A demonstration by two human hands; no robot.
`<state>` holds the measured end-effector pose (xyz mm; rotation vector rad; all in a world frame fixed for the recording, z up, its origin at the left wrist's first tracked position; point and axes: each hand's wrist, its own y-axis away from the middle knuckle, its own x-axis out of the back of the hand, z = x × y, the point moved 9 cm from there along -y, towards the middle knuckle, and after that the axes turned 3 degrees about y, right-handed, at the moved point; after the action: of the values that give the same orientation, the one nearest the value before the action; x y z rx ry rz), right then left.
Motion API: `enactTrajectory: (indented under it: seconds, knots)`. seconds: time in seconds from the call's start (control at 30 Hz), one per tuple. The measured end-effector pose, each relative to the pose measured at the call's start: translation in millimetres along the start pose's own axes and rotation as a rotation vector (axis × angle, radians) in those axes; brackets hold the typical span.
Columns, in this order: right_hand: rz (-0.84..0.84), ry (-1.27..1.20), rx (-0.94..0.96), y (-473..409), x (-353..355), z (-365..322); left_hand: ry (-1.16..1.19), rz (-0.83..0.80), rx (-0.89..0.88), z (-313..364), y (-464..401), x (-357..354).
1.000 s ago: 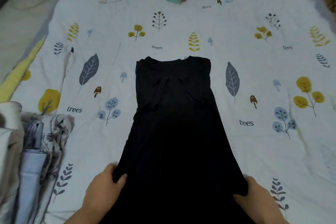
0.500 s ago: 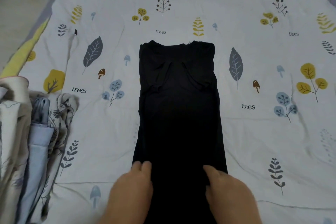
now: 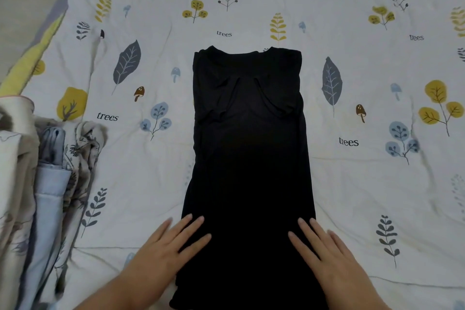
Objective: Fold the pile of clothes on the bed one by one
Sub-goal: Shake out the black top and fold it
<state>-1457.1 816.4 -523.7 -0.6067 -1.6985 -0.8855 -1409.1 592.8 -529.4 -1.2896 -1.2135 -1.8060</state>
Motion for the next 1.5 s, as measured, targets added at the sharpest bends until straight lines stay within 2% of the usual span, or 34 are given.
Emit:
enactTrajectory:
  seconds: [0.13,0.23,0.3,0.4,0.43,0.47,0.5,0.53,0.57,0.67,0.73,0.8,0.87,0.93,1.03,1.1,1.2,1.27,1.33,1.43,1.5]
  knots:
    - [0.037,0.062,0.191,2,-10,-3,0.112,-0.174,-0.028,7,0,-28]
    - [0.033,0.040,0.219,-3,-11,-4,0.145,-0.232,0.004,5,-5,-30]
    - [0.019,-0.008,0.193,-5,-11,-3,0.309,-0.263,0.068,1,-11,-27]
    - [0.092,-0.083,0.103,-17,-4,5,0.674,-0.152,0.140,-12,-19,-21]
    - [0.116,-0.166,-0.029,-27,3,16,0.786,-0.127,0.178,-19,-22,-19]
    - [0.050,-0.292,-0.123,-30,-2,26,0.969,-0.087,0.243,-27,-25,-11]
    - [-0.107,-0.528,-0.184,-30,-14,29,1.216,-0.098,0.310,-33,-29,-4]
    - [-0.164,-0.765,-0.326,-39,-16,34,1.447,-0.110,0.343,-36,-34,8]
    - [-0.196,-0.946,-0.262,-47,-7,28,1.589,-0.090,0.362,-42,-40,19]
    - [-0.034,-1.246,-0.336,-71,35,50,1.756,0.125,0.449,-78,-62,50]
    - [0.039,-1.415,-0.357,-99,58,66,1.858,0.245,0.445,-101,-84,71]
    - [0.074,-1.527,-0.437,-127,65,83,1.932,0.326,0.478,-122,-109,82]
    - [0.087,-1.624,-0.564,-151,58,98,2.009,0.374,0.651,-145,-130,71]
    - [0.058,-1.667,-0.711,-169,41,107,2.029,0.278,0.841,-154,-147,47]
    - [-0.058,-1.508,-0.830,-186,14,113,1.886,0.041,0.852,-152,-168,25]
    - [-0.019,-1.430,-0.844,-196,12,120,1.754,0.115,0.838,-162,-177,28]
    - [0.117,-1.220,-0.852,-207,27,132,1.317,0.314,0.854,-185,-187,43]
    - [0.205,-1.166,-0.820,-214,40,135,1.203,0.422,0.834,-192,-193,53]
    - [0.258,-1.249,-0.723,-225,57,133,1.405,0.462,0.782,-195,-202,59]
    - [0.303,-1.579,-0.545,-250,85,134,1.866,0.426,0.636,-195,-227,79]
    - [0.329,-1.697,-0.502,-268,99,143,1.968,0.468,0.599,-206,-241,92]
